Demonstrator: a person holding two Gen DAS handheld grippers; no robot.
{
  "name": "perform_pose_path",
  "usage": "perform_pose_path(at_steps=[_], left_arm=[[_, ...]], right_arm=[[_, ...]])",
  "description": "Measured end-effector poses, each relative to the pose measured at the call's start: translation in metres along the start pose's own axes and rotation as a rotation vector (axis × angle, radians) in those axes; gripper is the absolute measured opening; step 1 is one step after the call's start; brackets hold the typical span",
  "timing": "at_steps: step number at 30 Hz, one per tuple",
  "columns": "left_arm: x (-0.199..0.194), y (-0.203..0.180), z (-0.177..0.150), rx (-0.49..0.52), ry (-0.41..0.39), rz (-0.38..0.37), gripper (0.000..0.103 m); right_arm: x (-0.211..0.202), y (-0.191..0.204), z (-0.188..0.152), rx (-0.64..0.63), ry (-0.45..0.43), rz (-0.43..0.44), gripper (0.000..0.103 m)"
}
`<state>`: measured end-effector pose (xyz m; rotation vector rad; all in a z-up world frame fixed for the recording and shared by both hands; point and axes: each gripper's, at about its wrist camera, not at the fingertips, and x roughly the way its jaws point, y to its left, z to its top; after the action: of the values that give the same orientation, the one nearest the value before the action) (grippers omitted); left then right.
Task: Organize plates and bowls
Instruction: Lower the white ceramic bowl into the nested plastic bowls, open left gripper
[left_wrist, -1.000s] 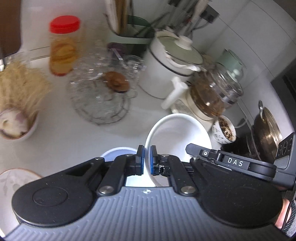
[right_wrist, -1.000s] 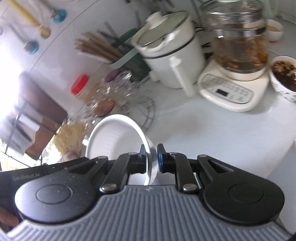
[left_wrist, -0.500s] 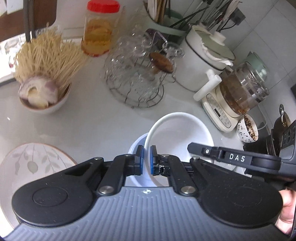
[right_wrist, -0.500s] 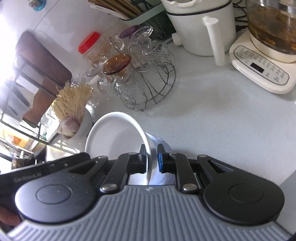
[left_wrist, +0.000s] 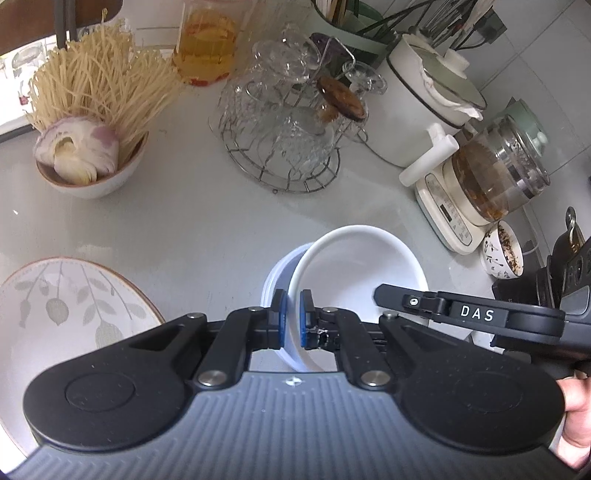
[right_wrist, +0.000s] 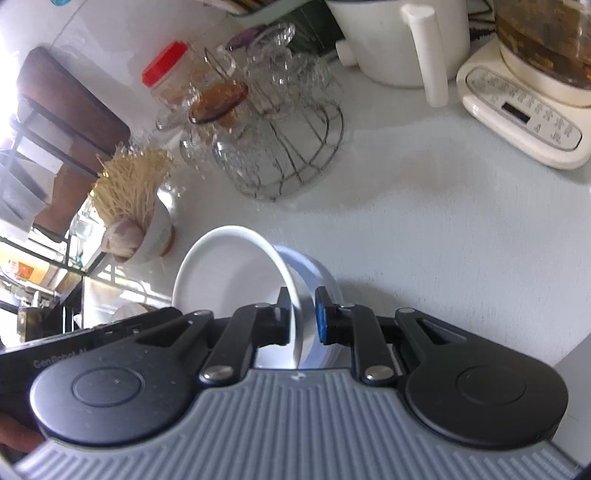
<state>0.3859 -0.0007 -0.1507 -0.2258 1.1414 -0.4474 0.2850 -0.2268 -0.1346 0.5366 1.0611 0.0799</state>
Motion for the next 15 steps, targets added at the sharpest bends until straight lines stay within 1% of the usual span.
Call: perform_pose_path(at_steps=[1,2,3,5,8,10,11,12,14,15], left_arm=[[0.001,0.001,-0.001,-0.006,0.004,-0.002,0.006],[0.003,0.002,-0.002,-0.01,0.005,0.0,0.006],[0.004,0.001,-0.002,-0.006,0.006,0.005,0.006],[0.007,0.001,-0.003,-0.007,0.007,0.017,0.007],[0.007,0.004,-0.003,-0.031,-0.001,0.012,0.007],[0.007,0.006,-0.002,-0.043,0.0,0.02,0.009],[0.007,0.007,-0.002,-0.047,-0.001,0.022,0.016],[0.007,0.007,-0.001,-0.049,-0.006,0.028,0.03],[0.006,0.008,-0.002,-0.05,-0.021,0.036,0.045],[0.006,0.008,-0.002,-0.048,-0.026,0.035,0.046]], right_arm=[[0.0,-0.001,-0.001,0.007,-0.002,0.016,0.04],[-0.001,-0.001,-0.002,0.008,-0.008,0.026,0.05],[-0.002,0.0,-0.003,0.006,-0.011,0.029,0.054],[-0.004,0.0,-0.002,0.002,-0.019,0.015,0.054],[-0.008,-0.002,0.001,0.003,-0.056,-0.002,0.054],[-0.006,-0.005,0.003,0.01,-0.057,-0.005,0.054],[-0.004,-0.006,0.004,0.015,-0.051,-0.006,0.054],[-0.002,-0.008,0.004,0.019,-0.048,-0.008,0.054],[0.003,-0.013,0.004,0.025,-0.045,-0.01,0.054],[0.005,-0.015,0.004,0.03,-0.042,-0.009,0.054]])
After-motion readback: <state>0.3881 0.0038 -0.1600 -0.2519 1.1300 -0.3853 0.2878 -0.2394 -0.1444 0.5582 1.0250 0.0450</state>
